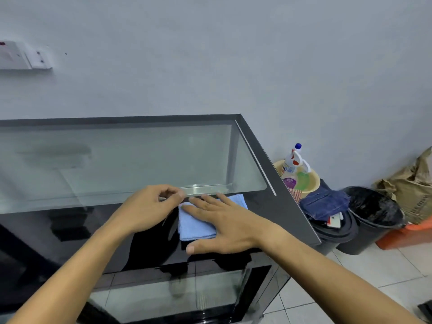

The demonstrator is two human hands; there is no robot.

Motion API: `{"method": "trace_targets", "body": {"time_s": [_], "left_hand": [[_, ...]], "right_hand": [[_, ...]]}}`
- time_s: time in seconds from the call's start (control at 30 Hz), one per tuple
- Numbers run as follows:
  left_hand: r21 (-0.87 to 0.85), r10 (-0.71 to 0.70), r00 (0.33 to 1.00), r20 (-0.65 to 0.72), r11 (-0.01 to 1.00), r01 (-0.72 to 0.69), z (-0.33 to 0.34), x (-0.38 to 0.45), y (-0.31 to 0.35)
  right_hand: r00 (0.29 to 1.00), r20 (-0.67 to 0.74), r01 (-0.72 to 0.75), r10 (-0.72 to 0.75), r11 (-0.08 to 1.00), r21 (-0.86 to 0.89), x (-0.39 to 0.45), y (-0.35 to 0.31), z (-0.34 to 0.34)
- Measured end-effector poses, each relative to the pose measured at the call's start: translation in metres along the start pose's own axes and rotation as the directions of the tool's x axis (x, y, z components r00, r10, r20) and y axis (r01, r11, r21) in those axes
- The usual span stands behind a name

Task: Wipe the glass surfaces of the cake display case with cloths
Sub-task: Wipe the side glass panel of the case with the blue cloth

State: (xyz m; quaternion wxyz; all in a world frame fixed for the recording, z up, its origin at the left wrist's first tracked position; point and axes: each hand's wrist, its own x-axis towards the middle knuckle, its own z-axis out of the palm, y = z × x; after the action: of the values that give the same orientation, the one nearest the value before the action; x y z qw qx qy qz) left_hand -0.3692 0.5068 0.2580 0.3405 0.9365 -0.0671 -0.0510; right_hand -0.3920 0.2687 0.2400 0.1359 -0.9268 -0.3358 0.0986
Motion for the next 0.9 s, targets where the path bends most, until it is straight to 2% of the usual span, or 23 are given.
{"method": "trace_targets", "body": {"time_s": [0.07,0.17,0.3,0.4,0.47,0.53,0.6,0.67,0.7,0.77,0.8,0.83,0.9], "left_hand": [[0.044,-0.035,0.999,0.042,0.998,0.033,0.004,0.005,0.01],[0.1,-0.09,0.991,0.1,0.992,0.08,0.011,0.009,0.022],[0.095,-0.2,0.976,0.085,0.977,0.192,0.028,0.001,0.039],[-0.031,-0.265,0.963,-0.04,0.964,0.264,0.041,-0.009,0.062],[-0.231,-0.324,0.935,-0.144,0.93,0.287,0.053,-0.015,0.078],[-0.387,-0.363,0.881,-0.303,0.892,0.235,0.068,-0.017,0.09],[-0.475,-0.394,0.798,-0.456,0.866,0.156,0.08,-0.01,0.106],[-0.481,-0.39,0.735,-0.556,0.871,0.099,0.085,0.003,0.126],[-0.445,-0.369,0.711,-0.598,0.891,0.088,0.087,0.009,0.137],[-0.331,-0.312,0.696,-0.647,0.937,0.112,0.087,0.02,0.165],[-0.274,-0.287,0.695,-0.659,0.952,0.133,0.087,0.024,0.179],[-0.235,-0.274,0.692,-0.668,0.96,0.152,0.088,0.027,0.192],[-0.239,-0.283,0.671,-0.685,0.958,0.159,0.089,0.034,0.212]], "right_hand": [[0.999,0.028,0.033,-0.036,0.996,0.079,0.007,0.006,-0.009],[0.992,-0.097,0.093,-0.083,0.991,0.096,0.018,0.028,-0.022],[0.997,-0.029,0.077,-0.074,0.99,0.114,0.028,0.064,-0.039],[0.99,0.028,0.128,-0.138,0.962,0.24,0.035,0.08,-0.05],[0.989,0.007,0.141,-0.15,0.94,0.31,0.038,0.088,-0.055],[0.985,-0.093,0.171,-0.146,0.911,0.376,0.04,0.094,-0.055],[0.954,-0.28,0.217,-0.11,0.896,0.386,0.037,0.1,-0.047],[0.883,-0.469,0.232,0.011,0.859,0.457,0.028,0.101,-0.039],[0.847,-0.523,0.239,0.099,0.806,0.541,0.021,0.103,-0.036],[0.84,-0.487,0.245,0.241,0.633,0.735,0.008,0.105,-0.039],[0.865,-0.436,0.249,0.247,0.543,0.802,0.004,0.108,-0.039],[0.884,-0.426,0.276,0.19,0.524,0.806,0.0,0.113,-0.038],[0.881,-0.473,0.395,-0.016,0.576,0.716,-0.01,0.121,-0.04]]}}
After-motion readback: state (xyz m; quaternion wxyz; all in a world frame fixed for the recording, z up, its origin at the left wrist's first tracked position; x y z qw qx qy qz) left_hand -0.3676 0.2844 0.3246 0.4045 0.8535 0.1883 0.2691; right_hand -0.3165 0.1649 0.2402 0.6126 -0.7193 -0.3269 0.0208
